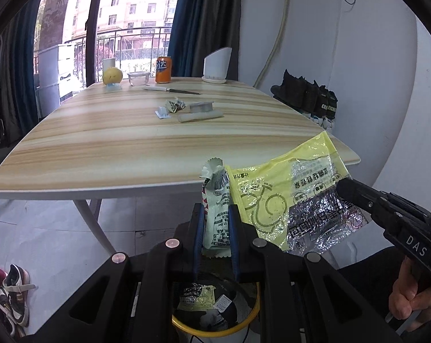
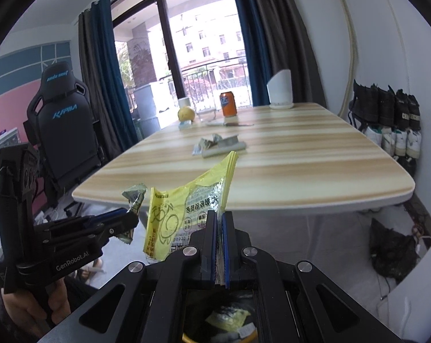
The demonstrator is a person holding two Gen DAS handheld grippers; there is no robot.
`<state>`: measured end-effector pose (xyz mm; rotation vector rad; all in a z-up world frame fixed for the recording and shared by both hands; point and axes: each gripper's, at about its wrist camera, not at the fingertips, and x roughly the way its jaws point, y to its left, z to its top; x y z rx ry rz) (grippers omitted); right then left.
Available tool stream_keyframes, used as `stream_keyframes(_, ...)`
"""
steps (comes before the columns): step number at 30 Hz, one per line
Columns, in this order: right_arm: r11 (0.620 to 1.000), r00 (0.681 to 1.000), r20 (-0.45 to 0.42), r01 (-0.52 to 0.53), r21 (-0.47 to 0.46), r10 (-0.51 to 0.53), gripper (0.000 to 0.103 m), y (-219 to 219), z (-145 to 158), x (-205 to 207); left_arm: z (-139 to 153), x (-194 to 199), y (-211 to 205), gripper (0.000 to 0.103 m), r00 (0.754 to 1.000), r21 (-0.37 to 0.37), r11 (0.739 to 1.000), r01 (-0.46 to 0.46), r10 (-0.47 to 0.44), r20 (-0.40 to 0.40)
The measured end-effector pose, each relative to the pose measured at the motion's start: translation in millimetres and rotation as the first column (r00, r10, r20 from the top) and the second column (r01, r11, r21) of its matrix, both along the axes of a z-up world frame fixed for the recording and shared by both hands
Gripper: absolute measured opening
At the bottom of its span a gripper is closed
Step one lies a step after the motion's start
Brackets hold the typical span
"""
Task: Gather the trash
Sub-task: 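Carry the white packet and yellow bag down over the bin with both grippers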
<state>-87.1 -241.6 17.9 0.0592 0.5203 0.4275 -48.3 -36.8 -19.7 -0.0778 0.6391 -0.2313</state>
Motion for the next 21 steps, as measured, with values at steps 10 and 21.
stream_keyframes(10, 0.999, 0.998, -0.053, -0.023, -0.035, 0.021, 0.003, 9.0, -29.5, -3.4, -25.9, -8.8, -5.6, 0.012, 0.999, 0.012, 1.000, -0.001, 0.002, -0.050)
stream_keyframes(21, 0.993, 0.992, -0.127, -0.001, -0.119, -0.014, 0.003, 16.8, -66.9, 11.2, -60.3, 0.4, -5.3, 0.012, 0.992, 0.004, 1.000, -0.009, 0.009, -0.130)
